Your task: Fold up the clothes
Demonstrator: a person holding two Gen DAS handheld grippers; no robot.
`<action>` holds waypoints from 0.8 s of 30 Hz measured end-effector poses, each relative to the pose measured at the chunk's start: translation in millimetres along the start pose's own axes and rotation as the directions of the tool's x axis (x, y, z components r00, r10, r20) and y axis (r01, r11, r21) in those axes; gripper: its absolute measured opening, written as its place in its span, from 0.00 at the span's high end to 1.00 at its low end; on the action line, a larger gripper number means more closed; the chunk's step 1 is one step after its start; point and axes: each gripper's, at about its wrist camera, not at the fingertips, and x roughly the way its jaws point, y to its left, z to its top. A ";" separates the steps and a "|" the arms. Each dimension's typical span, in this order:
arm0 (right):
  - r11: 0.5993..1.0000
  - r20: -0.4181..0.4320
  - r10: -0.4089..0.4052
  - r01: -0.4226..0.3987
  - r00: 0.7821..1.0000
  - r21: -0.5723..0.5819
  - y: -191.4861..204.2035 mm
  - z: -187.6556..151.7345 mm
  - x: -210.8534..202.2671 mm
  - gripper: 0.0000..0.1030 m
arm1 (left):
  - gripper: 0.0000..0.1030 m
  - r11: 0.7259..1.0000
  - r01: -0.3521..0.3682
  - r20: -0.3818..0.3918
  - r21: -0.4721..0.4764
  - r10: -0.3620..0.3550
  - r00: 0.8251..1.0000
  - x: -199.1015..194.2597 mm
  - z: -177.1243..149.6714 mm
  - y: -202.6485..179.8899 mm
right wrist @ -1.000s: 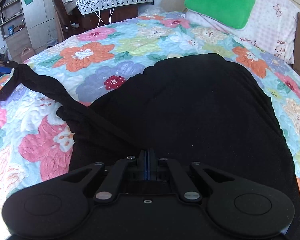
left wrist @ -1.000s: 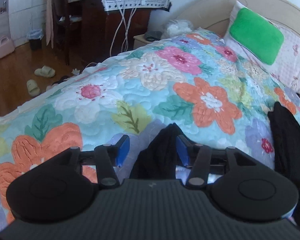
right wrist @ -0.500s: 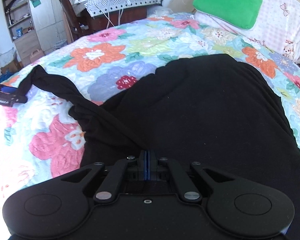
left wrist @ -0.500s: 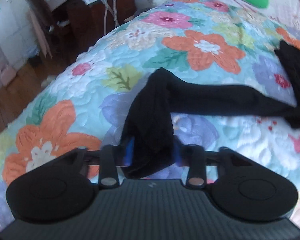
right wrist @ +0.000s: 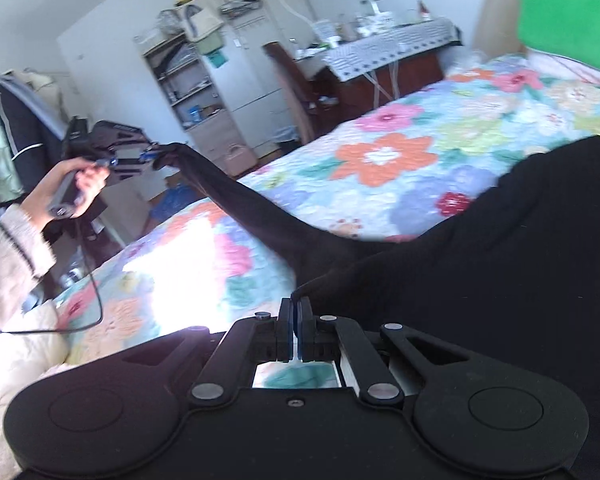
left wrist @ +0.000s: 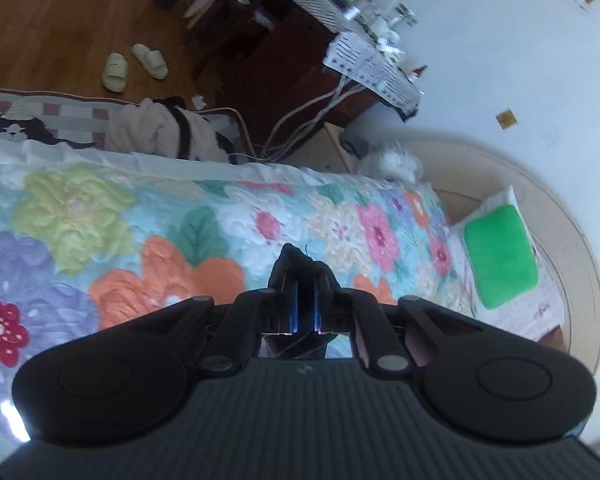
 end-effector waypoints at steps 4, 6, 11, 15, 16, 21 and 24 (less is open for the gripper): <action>0.989 -0.082 -0.068 0.057 0.994 -0.133 24.2 -8.3 17.4 0.98 | 0.93 0.988 -0.154 -0.025 0.012 0.154 0.988 15.4 -10.1 36.4; 0.972 -0.134 -0.156 0.129 0.979 -0.196 28.4 -15.4 31.5 0.97 | 0.91 0.972 -0.223 -0.016 0.073 0.225 0.974 22.6 -20.7 44.8; 0.984 -0.136 -0.136 0.118 0.981 -0.134 26.6 -21.9 8.2 0.82 | 0.68 0.929 -0.287 0.019 0.233 0.290 0.957 20.8 -51.0 35.1; 0.973 -0.084 -0.210 0.200 0.974 -0.114 24.1 -35.7 -42.1 0.65 | 0.43 0.821 -0.315 0.072 0.476 0.321 0.945 15.8 -99.4 -15.5; 0.967 -0.090 -0.242 0.233 0.966 -0.102 19.2 -40.5 -54.6 0.65 | 0.43 0.788 -0.313 0.075 0.530 0.323 0.943 14.3 -113.4 -29.6; 0.909 -0.139 -0.397 0.410 0.907 0.080 -22.0 -71.0 -120.0 0.62 | 0.42 0.802 -0.043 -0.144 0.596 0.160 0.977 13.1 -190.9 -95.6; 0.836 -0.172 -0.460 0.491 0.871 0.245 -48.0 -97.4 -157.3 0.61 | 0.42 0.847 0.141 -0.360 0.513 0.063 0.931 24.4 -240.3 -126.1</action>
